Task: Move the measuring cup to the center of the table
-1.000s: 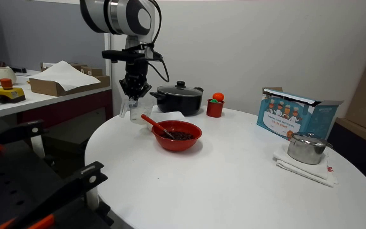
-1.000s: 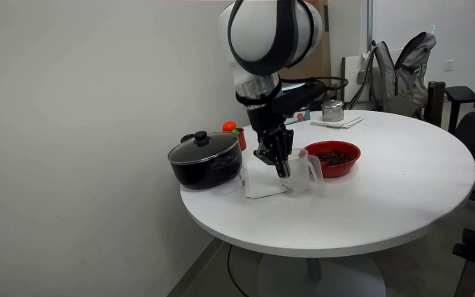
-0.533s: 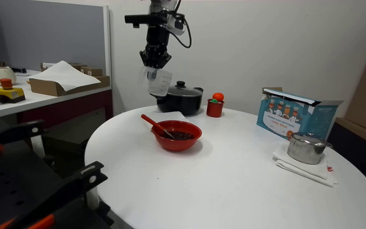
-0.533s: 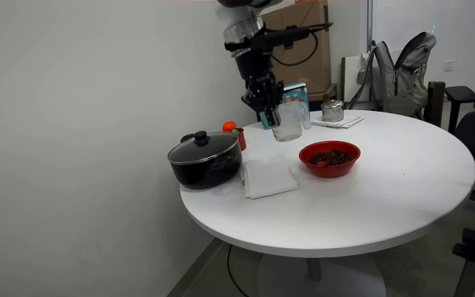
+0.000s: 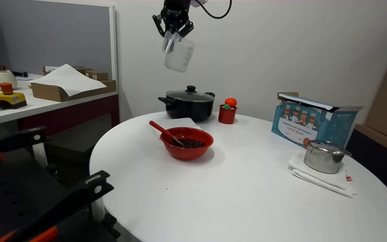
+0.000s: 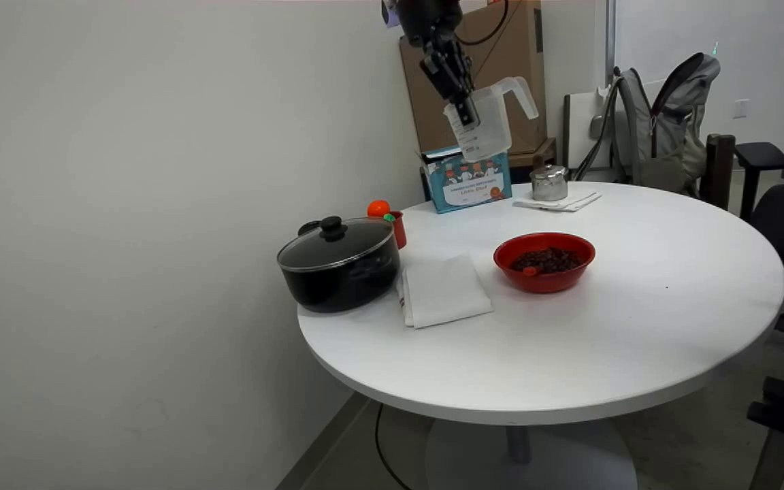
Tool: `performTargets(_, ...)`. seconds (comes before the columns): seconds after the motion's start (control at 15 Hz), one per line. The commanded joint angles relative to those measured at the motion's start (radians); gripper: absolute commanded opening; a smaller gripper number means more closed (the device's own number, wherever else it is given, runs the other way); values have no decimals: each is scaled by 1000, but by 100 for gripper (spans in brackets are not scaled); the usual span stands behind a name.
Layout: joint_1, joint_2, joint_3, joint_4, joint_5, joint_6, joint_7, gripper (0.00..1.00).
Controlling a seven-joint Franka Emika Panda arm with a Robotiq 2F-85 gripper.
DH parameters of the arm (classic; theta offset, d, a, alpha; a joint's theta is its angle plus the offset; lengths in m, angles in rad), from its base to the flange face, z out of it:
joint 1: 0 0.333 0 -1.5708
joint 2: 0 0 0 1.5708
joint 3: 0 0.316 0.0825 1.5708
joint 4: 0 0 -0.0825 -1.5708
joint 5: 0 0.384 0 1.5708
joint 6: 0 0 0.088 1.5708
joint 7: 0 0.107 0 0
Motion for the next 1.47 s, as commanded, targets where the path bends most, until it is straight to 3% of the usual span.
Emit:
performTargets(0.0, -72, -114, 10, -67, -5, -73, -258, 7)
performTargets(0.33, -136, -209, -19, -113, -49, -155, -603, 7)
performTargets(0.67, -136, -282, -39, -153, -153, -175, -845, 7)
performTargets(0.87, -127, -360, -43, -226, -265, -102, -897, 7)
performTargets(1.0, -134, -400, -55, -266, -276, -45, -894, 7)
performTargets(1.4, -148, -364, -119, -234, -83, 32, -911, 7)
